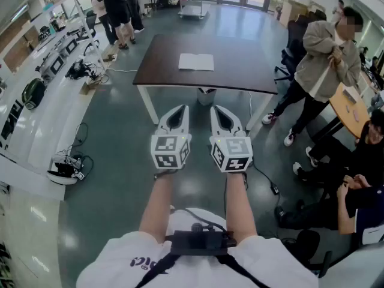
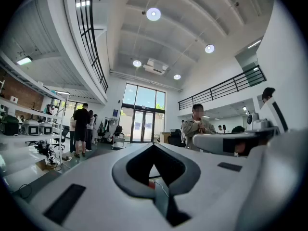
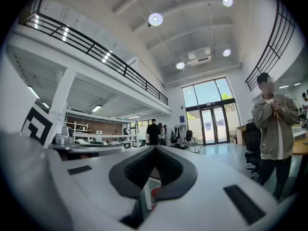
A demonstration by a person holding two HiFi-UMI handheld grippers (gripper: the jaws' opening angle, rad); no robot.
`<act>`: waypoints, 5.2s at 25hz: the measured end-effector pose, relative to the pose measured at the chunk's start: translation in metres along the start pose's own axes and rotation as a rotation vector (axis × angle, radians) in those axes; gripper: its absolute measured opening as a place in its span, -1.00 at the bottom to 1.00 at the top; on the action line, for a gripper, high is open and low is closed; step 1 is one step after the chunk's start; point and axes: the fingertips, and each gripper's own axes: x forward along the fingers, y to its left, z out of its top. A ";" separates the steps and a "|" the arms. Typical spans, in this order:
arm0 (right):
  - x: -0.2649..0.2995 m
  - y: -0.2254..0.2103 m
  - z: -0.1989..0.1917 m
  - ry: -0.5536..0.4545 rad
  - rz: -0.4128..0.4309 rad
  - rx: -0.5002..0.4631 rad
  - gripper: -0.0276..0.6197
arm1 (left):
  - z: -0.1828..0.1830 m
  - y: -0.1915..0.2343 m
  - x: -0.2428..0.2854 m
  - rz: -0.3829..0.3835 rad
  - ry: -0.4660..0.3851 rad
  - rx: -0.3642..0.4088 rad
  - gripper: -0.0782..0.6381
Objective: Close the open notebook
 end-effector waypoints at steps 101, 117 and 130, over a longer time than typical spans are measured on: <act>0.762 -0.346 -0.180 0.231 0.181 0.105 -0.91 | -0.190 0.377 0.707 0.198 0.298 -0.352 -0.76; 0.752 -0.334 -0.267 0.389 0.184 0.130 -0.91 | -0.358 0.377 0.652 0.208 0.511 -0.777 -0.75; 0.747 -0.362 -0.310 0.480 0.131 0.145 -0.91 | -0.420 0.329 0.673 0.082 0.605 -0.977 -0.03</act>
